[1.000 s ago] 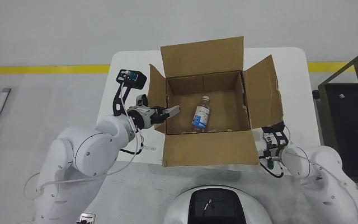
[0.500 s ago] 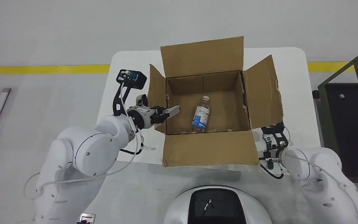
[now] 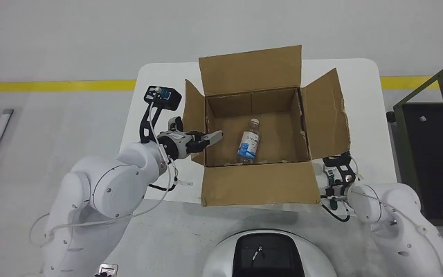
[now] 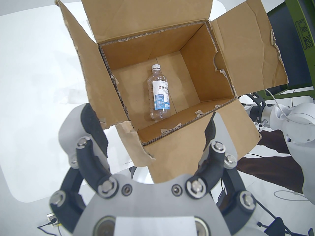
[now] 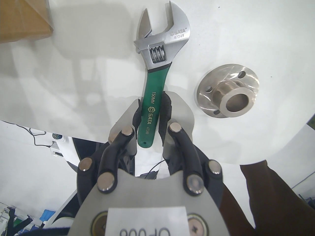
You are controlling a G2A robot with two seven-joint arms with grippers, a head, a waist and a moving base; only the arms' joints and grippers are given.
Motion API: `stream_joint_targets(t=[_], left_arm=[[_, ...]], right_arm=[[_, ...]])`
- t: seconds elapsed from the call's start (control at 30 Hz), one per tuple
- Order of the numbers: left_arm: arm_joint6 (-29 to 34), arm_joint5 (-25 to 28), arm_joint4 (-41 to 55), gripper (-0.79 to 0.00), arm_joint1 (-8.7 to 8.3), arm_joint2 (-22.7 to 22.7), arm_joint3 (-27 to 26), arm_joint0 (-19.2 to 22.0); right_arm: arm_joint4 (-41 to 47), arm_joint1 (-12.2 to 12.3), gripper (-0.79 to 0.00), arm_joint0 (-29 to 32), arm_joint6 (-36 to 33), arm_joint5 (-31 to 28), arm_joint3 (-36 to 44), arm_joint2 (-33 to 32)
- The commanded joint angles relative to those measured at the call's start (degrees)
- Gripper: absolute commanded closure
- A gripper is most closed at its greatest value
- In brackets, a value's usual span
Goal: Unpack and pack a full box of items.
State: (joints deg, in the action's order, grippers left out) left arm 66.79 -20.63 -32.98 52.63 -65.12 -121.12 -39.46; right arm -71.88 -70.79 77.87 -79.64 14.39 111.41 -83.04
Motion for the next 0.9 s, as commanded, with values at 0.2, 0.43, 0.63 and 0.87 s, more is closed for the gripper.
stream_joint_targets(t=[0.2, 0.43, 0.63, 0.87], left_arm=[[0.0, 0.0, 0.0, -0.785, 0.0, 0.0, 0.0, 0.0], [0.0, 0.0, 0.0, -0.785, 0.0, 0.0, 0.0, 0.0], [0.0, 0.0, 0.0, -0.785, 0.0, 0.0, 0.0, 0.0], [0.0, 0.0, 0.0, -0.785, 0.0, 0.0, 0.0, 0.0]], right_arm=[[-0.3, 0.0, 0.0, -0.09, -0.08, 0.08, -0.19, 0.25], [3.61, 0.05, 0.0, -0.21, 0.38, 1.32, 0.81, -3.07], [19.2, 0.13, 0.0, 0.98, 2.98, 1.76, 3.36, -13.19], [50.94, -0.03, 0.0, 2.68, 11.04, -3.55, 2.03, -30.88]])
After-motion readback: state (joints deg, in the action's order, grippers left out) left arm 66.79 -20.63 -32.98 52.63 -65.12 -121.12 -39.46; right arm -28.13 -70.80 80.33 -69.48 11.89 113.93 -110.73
